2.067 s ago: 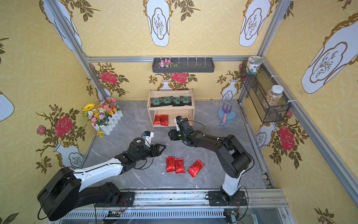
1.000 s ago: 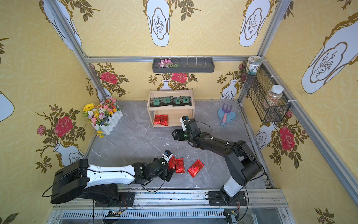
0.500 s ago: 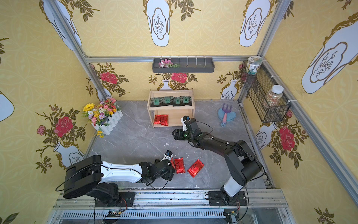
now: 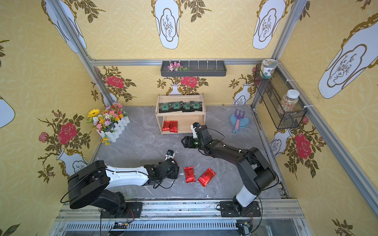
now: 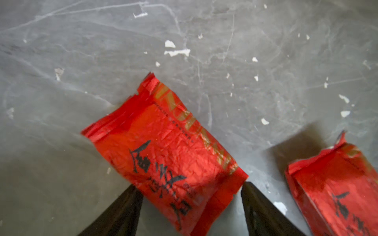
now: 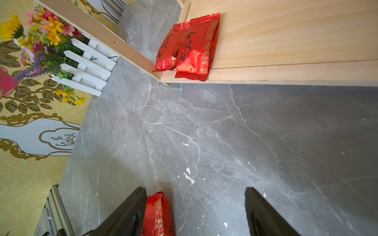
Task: Place the tea bags on the shelf by color
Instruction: Move the tea bag to the center of the board, then pick up the tea bag from the center of the board.
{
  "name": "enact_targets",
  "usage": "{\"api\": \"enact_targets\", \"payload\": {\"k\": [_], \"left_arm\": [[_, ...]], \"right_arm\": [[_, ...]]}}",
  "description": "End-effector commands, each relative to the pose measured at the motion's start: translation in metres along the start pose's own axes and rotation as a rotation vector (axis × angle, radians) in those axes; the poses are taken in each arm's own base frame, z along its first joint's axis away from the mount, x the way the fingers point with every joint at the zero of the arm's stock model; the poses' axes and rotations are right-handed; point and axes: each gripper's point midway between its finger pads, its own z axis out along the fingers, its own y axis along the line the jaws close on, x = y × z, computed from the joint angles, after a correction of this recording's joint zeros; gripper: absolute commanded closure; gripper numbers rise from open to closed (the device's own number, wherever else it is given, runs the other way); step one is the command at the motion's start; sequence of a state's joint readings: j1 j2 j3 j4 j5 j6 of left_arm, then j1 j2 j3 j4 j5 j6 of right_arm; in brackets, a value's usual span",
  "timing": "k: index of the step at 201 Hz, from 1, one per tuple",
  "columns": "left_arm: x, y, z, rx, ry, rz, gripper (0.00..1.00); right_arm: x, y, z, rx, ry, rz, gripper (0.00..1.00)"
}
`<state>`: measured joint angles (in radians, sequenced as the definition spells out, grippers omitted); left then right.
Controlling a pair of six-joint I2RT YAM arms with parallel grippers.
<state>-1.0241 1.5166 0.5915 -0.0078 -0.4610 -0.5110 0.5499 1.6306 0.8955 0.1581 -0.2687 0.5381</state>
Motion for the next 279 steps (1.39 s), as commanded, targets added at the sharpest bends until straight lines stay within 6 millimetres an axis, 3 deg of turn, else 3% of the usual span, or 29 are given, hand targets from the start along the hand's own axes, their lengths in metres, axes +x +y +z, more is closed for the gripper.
{"api": "enact_targets", "payload": {"k": [1,50,88,128,164,215,279], "left_arm": [[-0.018,-0.01,0.002,0.101,-0.036,-0.031,0.2],[-0.04,-0.006,0.002,0.214,-0.065,-0.147,0.18],[-0.05,-0.001,-0.013,0.337,-0.09,-0.306,0.16],[-0.043,0.013,-0.029,0.425,-0.105,-0.457,0.14],[-0.032,0.024,-0.029,0.439,-0.078,-0.493,0.16],[-0.035,0.027,-0.025,0.476,-0.052,-0.566,0.21],[-0.038,0.026,-0.015,0.532,-0.019,-0.615,0.27]], "right_arm": [[-0.003,0.007,0.003,-0.04,-0.016,0.018,0.21],[0.011,0.016,0.008,-0.122,0.018,0.107,0.22],[0.026,0.027,0.009,-0.224,0.064,0.246,0.24],[0.048,0.036,0.009,-0.287,0.14,0.348,0.29],[0.08,0.038,0.012,-0.28,0.239,0.371,0.35],[0.111,0.044,0.016,-0.288,0.336,0.388,0.41],[0.123,0.047,0.021,-0.325,0.376,0.432,0.5]]}}
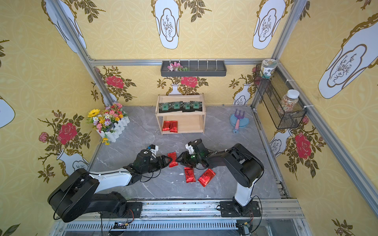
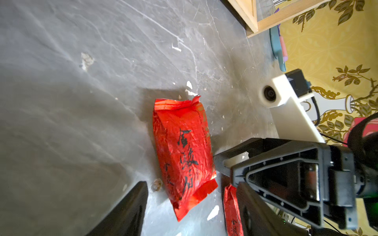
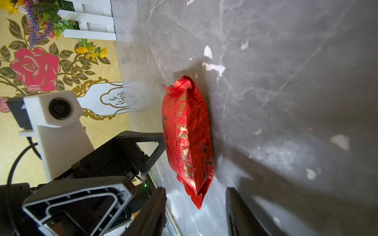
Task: Place the tea bags on the shelf by color
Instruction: Pick up the tea bag from the center of the board.
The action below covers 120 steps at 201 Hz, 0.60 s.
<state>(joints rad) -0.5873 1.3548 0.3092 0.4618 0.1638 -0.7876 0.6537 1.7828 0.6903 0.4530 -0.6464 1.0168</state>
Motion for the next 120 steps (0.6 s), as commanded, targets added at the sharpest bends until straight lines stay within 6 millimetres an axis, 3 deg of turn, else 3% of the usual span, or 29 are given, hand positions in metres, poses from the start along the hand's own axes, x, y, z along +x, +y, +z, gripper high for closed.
{"api": "enact_targets", "payload": {"k": [1,120], "left_arm": [[-0.0022,-0.01,0.0019,0.066,0.011,-0.009,0.27],[0.0002,-0.0088,0.0109,0.108,0.045,-0.049,0.32]], "right_arm": [[0.0,0.0106,0.0025,-0.054,0.005,-0.015,0.51],[0.0043,0.0071,0.0112,-0.126,0.028,0.04,0.67]]}}
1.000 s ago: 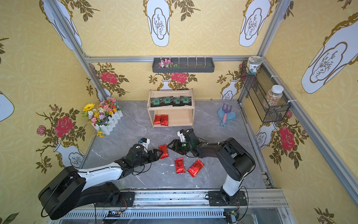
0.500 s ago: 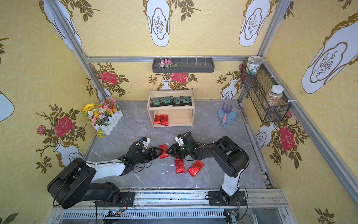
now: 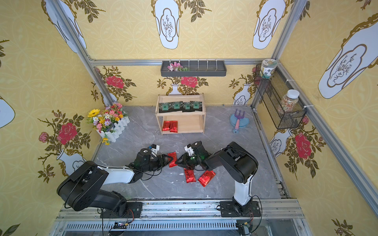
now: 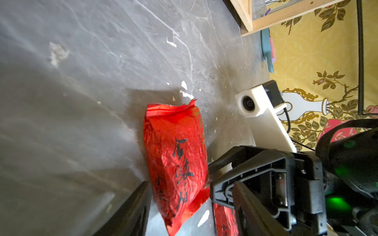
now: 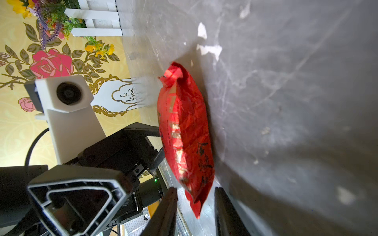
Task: Place the tea bags on the shelf by color
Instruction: Pick up the tea bag from the center of the board, then place the tea bag on the shelf.
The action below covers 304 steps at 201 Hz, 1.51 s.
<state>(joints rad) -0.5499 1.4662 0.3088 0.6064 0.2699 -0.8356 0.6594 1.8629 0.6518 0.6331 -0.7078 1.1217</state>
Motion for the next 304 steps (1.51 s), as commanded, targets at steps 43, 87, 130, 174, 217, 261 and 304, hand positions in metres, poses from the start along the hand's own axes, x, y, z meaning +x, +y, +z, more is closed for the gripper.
{"api": "enact_targets", "payload": {"k": [43,87,130,174,217,261,304], "left_arm": [[0.002,-0.005,0.0,0.034,0.01,0.01,0.32],[0.0,-0.007,-0.002,0.038,0.003,0.015,0.32],[-0.016,-0.016,-0.017,0.049,-0.062,0.017,0.32],[-0.037,-0.024,-0.038,0.037,-0.132,0.032,0.31],[-0.057,-0.032,-0.055,0.045,-0.196,0.028,0.3],[-0.062,-0.036,-0.055,0.037,-0.186,0.047,0.29],[-0.065,-0.034,-0.056,0.034,-0.181,0.049,0.29]], "right_arm": [[-0.006,0.012,0.002,-0.07,-0.009,-0.015,0.75],[-0.008,0.011,0.002,-0.078,-0.019,-0.007,0.85],[-0.015,0.018,-0.006,-0.088,-0.064,-0.023,0.93],[-0.034,0.04,-0.019,-0.131,-0.149,-0.093,0.96],[-0.079,0.05,-0.037,-0.078,-0.274,-0.163,0.97],[-0.134,0.048,-0.048,0.029,-0.37,-0.235,0.98],[-0.17,0.04,-0.052,0.122,-0.433,-0.257,1.0]]}}
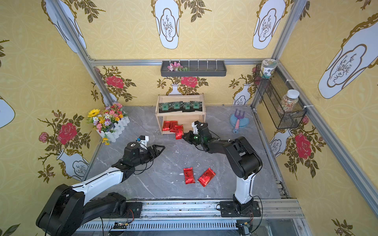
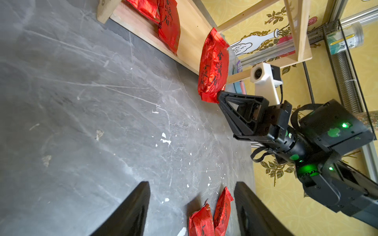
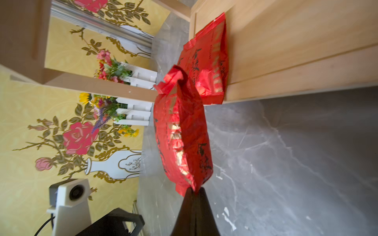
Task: Place the tea bags on the shelf by color
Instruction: Place the tea bag on the shelf.
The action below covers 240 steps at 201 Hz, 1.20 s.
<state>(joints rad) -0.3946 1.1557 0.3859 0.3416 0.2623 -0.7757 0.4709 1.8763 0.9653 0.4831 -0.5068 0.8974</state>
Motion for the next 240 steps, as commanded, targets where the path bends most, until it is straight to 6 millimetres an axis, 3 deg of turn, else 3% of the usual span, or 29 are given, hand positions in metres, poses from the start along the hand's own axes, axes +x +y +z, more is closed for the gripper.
{"api": "enact_targets", "payload": {"k": [1,74,240], "left_arm": [[0.002,0.0,0.0,0.0,0.017,0.021,0.29],[0.003,0.004,0.003,-0.003,0.037,0.016,0.29],[0.005,0.007,0.001,-0.001,0.038,0.01,0.29]], "right_arm": [[-0.012,-0.015,0.005,0.081,-0.025,-0.052,1.0],[-0.035,-0.031,0.019,0.149,-0.082,-0.037,0.98],[-0.051,-0.039,0.039,0.186,-0.099,-0.034,0.9]]}}
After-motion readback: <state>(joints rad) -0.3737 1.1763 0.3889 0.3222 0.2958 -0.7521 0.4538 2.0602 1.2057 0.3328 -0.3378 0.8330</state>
